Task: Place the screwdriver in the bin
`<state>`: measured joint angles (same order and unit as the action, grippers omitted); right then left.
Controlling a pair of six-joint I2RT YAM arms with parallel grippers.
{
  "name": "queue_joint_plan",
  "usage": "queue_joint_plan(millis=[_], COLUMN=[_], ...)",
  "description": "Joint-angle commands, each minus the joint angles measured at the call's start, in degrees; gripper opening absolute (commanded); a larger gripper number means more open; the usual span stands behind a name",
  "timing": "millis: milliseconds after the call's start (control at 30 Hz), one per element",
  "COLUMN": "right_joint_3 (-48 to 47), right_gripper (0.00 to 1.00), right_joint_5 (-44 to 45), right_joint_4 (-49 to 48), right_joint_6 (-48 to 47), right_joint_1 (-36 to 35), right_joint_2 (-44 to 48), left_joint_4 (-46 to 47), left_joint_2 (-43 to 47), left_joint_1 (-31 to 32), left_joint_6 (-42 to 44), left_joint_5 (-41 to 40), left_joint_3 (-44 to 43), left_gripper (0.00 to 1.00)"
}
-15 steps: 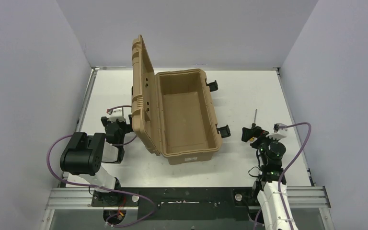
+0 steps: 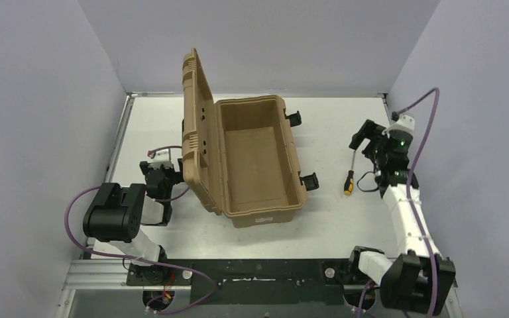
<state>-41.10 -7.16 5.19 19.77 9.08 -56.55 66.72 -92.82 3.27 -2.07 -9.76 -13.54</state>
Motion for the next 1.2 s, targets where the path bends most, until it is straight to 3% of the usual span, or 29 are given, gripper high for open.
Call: queue_joint_plan(millis=[0,267,533,667,733,833,900,933,1167], right_joint_3=[-13.2,-22.6,-20.1,-19.6,-19.3,-19.7,-21.1,-22.3,-36.1], right_gripper=[1.00,1.00,0.97,0.78,0.58,0.18,0.04,0.00,0.00], right_joint_5=[3.6,6.4,6.6,5.2,4.4,4.6,4.9,5.0,5.3], right_joint_4=[17.6,29.2,26.8,26.9,26.8,27.0,27.9,28.8,38.4], right_joint_6=[-5.3,-6.9,-7.3,-7.2,-7.0,-6.6,-6.8,-6.9,-7.6], right_joint_1=[0.2,-0.6,-3.3,-3.2,-3.1,-3.2,-3.2,-3.2,-3.3], right_joint_2=[-12.5,-30.1,-39.3,-42.8,-43.1,-41.8,-40.6,-40.0,-36.5], left_joint_4=[3.3,3.3,3.4,3.3,3.3,3.3,3.3,3.4,3.3], left_joint_2=[0.0,0.0,0.1,0.2,0.2,0.1,0.1,0.0,0.0], left_joint_1=[0.1,0.1,0.1,0.1,0.0,0.1,0.1,0.1,0.0], left_joint_6=[0.6,0.5,0.5,0.5,0.5,0.6,0.6,0.5,0.5], left_joint_5=[0.5,0.6,0.6,0.6,0.6,0.6,0.6,0.6,0.6], left_joint_3=[-1.0,-1.0,-1.0,-1.0,-0.9,-1.0,-1.0,-1.0,-1.0], left_gripper=[0.97,0.97,0.97,0.97,0.97,0.97,0.97,0.97,0.97])
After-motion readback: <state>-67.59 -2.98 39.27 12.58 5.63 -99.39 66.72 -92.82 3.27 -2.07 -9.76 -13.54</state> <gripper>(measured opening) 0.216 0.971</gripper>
